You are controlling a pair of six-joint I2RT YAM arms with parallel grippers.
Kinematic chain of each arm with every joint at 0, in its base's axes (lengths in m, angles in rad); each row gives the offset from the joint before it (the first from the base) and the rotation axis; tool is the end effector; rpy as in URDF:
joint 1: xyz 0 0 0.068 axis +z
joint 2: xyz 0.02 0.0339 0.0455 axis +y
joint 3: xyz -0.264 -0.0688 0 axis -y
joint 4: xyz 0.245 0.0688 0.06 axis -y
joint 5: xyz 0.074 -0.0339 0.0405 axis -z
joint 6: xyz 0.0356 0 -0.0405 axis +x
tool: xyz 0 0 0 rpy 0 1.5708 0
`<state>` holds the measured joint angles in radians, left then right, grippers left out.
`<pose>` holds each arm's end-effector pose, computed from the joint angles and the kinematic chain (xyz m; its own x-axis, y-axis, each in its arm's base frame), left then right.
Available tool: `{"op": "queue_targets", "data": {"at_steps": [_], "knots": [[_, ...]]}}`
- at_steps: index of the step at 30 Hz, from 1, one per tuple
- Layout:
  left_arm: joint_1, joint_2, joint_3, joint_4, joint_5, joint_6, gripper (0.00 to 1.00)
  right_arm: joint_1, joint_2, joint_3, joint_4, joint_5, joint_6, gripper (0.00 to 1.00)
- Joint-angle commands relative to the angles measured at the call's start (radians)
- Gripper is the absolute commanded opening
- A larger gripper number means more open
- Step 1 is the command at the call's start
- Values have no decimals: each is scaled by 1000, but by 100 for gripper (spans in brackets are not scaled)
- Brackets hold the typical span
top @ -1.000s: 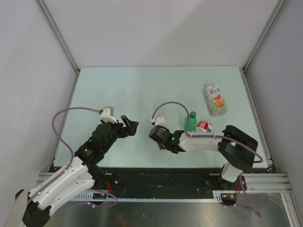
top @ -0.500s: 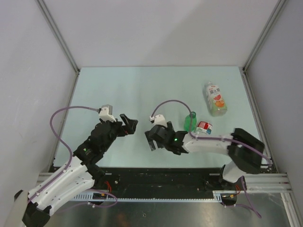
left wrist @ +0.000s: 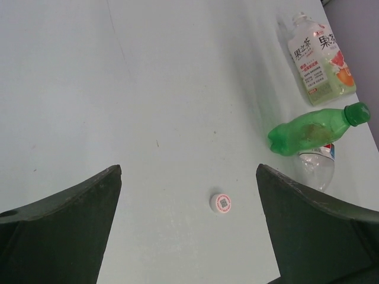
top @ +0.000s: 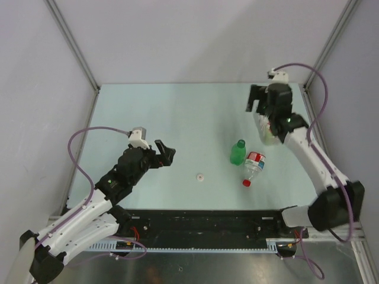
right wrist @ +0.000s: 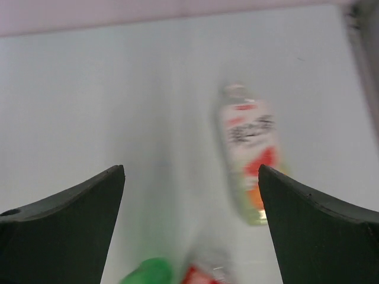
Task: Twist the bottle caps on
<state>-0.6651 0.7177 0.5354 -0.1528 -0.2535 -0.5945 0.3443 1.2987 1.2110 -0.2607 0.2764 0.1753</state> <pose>0.1435 -0.1012 0.2660 -0.4446 -0.3404 -0.8285 0.1956 0.8658 -0.4606 0.2858 0.0922 0.3691 -0.3310 0.0596 -0.9418 -0.0260 0.9971 0.0722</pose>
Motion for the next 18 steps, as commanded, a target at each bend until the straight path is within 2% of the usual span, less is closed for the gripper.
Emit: {"op": "queue_targets", "data": {"at_steps": [1,4,7,11,18], "knots": [[6,-1,41,11,17,32,100,-229,197,141,-248,-114,-210,99],[6,3,42,11,21,39,100,-315,339,219,-322,-169,-297,99],[6,8,45,11,32,42,99,-371,423,245,-320,-195,-317,99],[6,18,49,10,55,45,99,-389,495,249,-288,-232,-358,99],[6,23,45,10,65,44,100,-408,563,249,-295,-309,-335,99]]}}
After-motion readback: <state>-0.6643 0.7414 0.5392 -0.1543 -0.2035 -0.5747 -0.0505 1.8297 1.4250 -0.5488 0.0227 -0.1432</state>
